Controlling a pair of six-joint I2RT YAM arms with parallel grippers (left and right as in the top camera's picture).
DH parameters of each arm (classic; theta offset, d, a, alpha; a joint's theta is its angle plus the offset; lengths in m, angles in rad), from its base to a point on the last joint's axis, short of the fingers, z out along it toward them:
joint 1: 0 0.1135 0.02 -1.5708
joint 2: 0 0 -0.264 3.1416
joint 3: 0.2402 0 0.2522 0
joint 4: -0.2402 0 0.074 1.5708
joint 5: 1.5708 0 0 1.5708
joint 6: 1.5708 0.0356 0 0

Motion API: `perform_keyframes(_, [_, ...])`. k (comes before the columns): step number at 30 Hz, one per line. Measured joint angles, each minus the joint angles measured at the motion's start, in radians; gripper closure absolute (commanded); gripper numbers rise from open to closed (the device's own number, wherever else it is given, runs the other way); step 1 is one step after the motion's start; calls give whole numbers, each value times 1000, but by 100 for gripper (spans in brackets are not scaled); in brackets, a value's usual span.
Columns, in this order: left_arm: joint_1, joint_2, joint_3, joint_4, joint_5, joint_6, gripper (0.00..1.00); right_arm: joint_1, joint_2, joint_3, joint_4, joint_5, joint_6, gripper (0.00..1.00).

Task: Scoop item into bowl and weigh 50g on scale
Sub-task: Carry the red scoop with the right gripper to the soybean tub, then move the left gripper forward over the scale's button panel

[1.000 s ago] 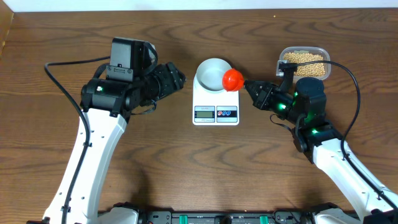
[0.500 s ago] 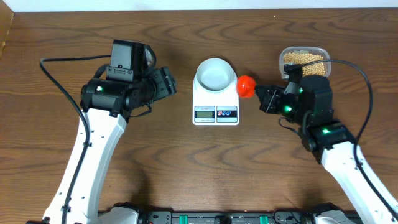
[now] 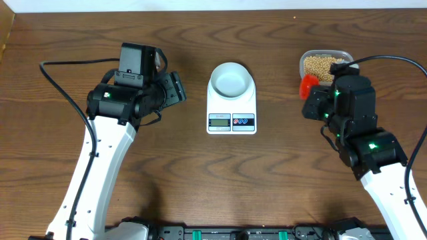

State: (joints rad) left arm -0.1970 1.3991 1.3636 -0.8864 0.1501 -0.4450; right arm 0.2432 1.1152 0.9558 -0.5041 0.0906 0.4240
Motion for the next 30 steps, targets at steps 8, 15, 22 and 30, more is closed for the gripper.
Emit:
perform_keyframes(8, [-24,26,0,0,1,1,93,-13,0,0,-9,62,-6,99])
perform_keyframes(15, [-82,28,0,0,1,-2,93,-13,0,0,-8,68,-6,99])
perform_keyframes(22, [-137,28,0,0,-7,-20,93,-13,0,0,-8,68,-3,99])
perform_keyframes(30, [-229,34,-40,0,-27,-60,92,-13,0,0,-8,68,17,99])
